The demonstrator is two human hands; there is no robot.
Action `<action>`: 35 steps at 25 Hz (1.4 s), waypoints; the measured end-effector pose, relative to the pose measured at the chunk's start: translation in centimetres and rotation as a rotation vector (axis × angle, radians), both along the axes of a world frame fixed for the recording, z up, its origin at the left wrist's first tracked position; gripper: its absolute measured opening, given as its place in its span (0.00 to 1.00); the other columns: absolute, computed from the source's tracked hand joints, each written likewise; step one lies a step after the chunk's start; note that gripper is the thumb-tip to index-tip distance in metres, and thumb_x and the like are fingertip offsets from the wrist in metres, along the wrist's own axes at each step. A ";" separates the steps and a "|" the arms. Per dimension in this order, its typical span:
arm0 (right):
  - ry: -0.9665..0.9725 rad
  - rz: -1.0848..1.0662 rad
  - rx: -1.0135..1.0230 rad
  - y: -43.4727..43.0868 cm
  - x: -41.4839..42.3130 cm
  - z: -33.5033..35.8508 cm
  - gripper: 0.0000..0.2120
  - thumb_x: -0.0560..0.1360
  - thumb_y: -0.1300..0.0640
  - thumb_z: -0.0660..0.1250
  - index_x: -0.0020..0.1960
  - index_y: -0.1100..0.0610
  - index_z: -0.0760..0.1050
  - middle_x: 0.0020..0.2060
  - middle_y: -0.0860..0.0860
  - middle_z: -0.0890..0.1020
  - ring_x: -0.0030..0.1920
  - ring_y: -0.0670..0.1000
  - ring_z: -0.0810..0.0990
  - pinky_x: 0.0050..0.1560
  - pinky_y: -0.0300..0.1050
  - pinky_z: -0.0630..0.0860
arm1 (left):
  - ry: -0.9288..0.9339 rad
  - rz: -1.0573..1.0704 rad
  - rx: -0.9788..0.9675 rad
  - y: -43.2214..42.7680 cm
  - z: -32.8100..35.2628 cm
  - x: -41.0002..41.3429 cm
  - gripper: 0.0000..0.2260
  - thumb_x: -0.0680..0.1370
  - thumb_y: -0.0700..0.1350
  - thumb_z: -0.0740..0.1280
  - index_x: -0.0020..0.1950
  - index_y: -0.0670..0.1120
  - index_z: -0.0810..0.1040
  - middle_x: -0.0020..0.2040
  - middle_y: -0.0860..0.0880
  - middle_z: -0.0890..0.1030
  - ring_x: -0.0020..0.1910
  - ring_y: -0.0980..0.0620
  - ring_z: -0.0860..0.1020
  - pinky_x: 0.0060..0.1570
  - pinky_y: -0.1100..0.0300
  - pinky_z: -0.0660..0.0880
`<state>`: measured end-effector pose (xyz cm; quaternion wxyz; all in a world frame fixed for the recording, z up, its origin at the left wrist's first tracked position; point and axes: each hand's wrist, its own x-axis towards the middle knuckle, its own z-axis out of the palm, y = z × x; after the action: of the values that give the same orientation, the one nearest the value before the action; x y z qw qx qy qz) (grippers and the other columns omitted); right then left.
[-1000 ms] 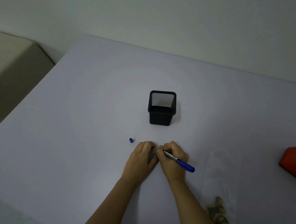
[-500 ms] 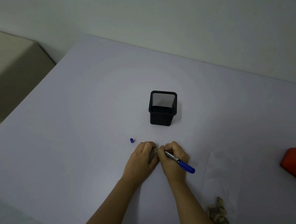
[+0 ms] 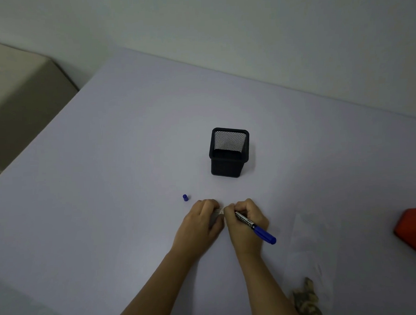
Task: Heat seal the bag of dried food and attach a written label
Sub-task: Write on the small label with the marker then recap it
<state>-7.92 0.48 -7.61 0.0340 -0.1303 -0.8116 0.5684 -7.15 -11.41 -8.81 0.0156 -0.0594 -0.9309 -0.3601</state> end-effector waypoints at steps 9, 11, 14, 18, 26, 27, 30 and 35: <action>-0.040 0.036 0.064 0.2 -0.2 -2.1 0.09 0.72 0.57 0.69 0.37 0.60 0.74 0.28 0.47 0.74 0.29 0.41 0.74 0.28 0.27 0.69 | -0.010 -0.009 0.008 0.0 0.3 0.0 0.10 0.75 0.47 0.67 0.53 0.44 0.74 0.50 0.48 0.78 0.46 0.55 0.74 0.47 0.68 0.70; -0.046 0.043 0.069 0.2 -0.2 -2.4 0.09 0.72 0.55 0.69 0.37 0.59 0.74 0.29 0.48 0.75 0.30 0.42 0.75 0.28 0.27 0.69 | -0.009 -0.012 0.008 0.0 0.3 0.0 0.10 0.75 0.46 0.67 0.53 0.44 0.74 0.50 0.48 0.78 0.46 0.55 0.74 0.47 0.68 0.70; -0.047 0.027 0.055 0.3 -0.2 -2.5 0.09 0.72 0.55 0.69 0.37 0.59 0.74 0.29 0.47 0.75 0.29 0.42 0.74 0.28 0.27 0.69 | -0.010 -0.014 0.006 0.0 0.3 0.0 0.10 0.76 0.47 0.67 0.53 0.44 0.74 0.50 0.48 0.78 0.46 0.55 0.75 0.47 0.70 0.69; -0.048 0.020 0.059 0.3 -0.3 -2.8 0.09 0.71 0.56 0.70 0.37 0.59 0.74 0.29 0.48 0.76 0.29 0.43 0.74 0.28 0.27 0.68 | -0.012 -0.013 0.004 0.0 0.2 0.1 0.10 0.76 0.47 0.67 0.53 0.44 0.74 0.50 0.48 0.78 0.46 0.55 0.74 0.47 0.72 0.68; -0.046 -0.003 0.066 0.3 -0.3 -2.7 0.08 0.71 0.57 0.70 0.36 0.59 0.74 0.28 0.47 0.75 0.28 0.42 0.74 0.27 0.27 0.68 | 0.001 -0.013 0.001 0.0 0.2 0.0 0.09 0.76 0.46 0.67 0.52 0.44 0.74 0.49 0.48 0.78 0.45 0.55 0.74 0.46 0.73 0.67; -0.049 -0.008 0.071 0.3 -0.3 -2.7 0.08 0.71 0.57 0.71 0.36 0.58 0.74 0.27 0.47 0.75 0.28 0.42 0.74 0.27 0.27 0.68 | -0.001 -0.013 0.002 0.0 0.1 0.0 0.09 0.76 0.47 0.67 0.53 0.44 0.74 0.49 0.48 0.78 0.45 0.56 0.73 0.45 0.75 0.66; -0.033 -0.019 0.046 0.3 -0.2 -2.4 0.08 0.71 0.58 0.70 0.36 0.60 0.74 0.27 0.47 0.74 0.28 0.41 0.74 0.28 0.27 0.68 | -0.006 -0.012 -0.003 0.0 0.1 0.0 0.09 0.76 0.48 0.66 0.53 0.45 0.74 0.49 0.49 0.78 0.45 0.57 0.73 0.45 0.76 0.65; -0.029 -0.025 0.058 0.3 -0.1 -2.4 0.08 0.71 0.58 0.71 0.36 0.60 0.74 0.27 0.47 0.74 0.28 0.41 0.74 0.28 0.27 0.69 | -0.001 -0.010 -0.003 -0.1 0.0 0.0 0.09 0.76 0.48 0.66 0.52 0.44 0.74 0.48 0.48 0.78 0.45 0.56 0.74 0.45 0.73 0.67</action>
<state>-8.01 0.74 -9.98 0.0331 -0.1479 -0.8265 0.5422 -7.14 -11.48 -8.80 0.0134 -0.0639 -0.9311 -0.3588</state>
